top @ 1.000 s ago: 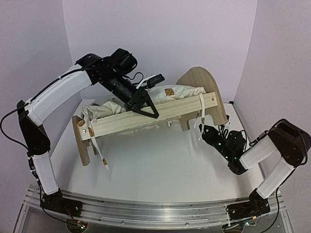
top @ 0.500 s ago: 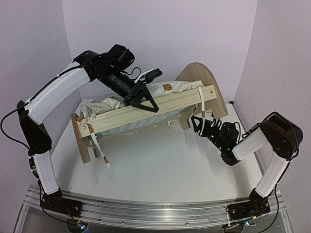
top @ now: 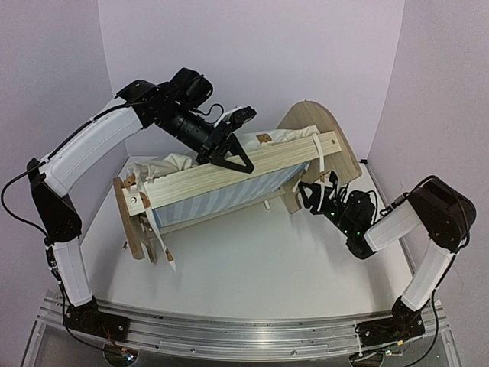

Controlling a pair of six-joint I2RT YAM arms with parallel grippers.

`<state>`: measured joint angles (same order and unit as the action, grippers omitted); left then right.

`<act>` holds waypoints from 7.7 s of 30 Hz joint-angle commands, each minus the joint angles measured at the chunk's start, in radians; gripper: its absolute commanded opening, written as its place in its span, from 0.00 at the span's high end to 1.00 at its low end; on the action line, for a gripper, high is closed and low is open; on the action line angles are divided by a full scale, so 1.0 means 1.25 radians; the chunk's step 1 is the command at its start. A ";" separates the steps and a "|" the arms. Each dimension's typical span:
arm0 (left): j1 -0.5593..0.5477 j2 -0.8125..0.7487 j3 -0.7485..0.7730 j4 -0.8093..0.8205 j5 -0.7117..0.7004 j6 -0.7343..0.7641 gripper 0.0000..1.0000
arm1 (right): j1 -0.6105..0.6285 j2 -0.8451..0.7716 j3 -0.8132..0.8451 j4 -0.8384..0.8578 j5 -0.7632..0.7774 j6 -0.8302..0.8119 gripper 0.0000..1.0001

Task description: Set up the pet bed

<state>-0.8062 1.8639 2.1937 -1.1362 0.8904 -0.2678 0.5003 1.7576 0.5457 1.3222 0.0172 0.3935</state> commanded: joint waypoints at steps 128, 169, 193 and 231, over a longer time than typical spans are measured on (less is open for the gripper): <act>0.005 0.051 -0.546 0.552 -0.266 0.788 0.99 | 0.215 -0.627 -0.109 -1.185 -0.158 0.312 1.00; -0.289 0.174 -0.836 1.451 -0.197 -0.113 0.28 | 0.215 -0.600 -0.090 -1.100 -0.112 0.717 1.00; -0.292 0.276 -0.739 1.409 -0.281 -0.173 1.00 | 0.214 -0.618 -0.174 -1.007 -0.153 0.738 0.99; -0.205 0.198 -0.735 1.173 -0.250 0.095 1.00 | 0.215 -0.279 -0.190 -0.606 0.032 0.057 0.88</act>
<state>-1.0676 2.1105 1.2388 0.2963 0.5639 -0.1710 0.7647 1.3969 0.2723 0.5212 0.0563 0.4667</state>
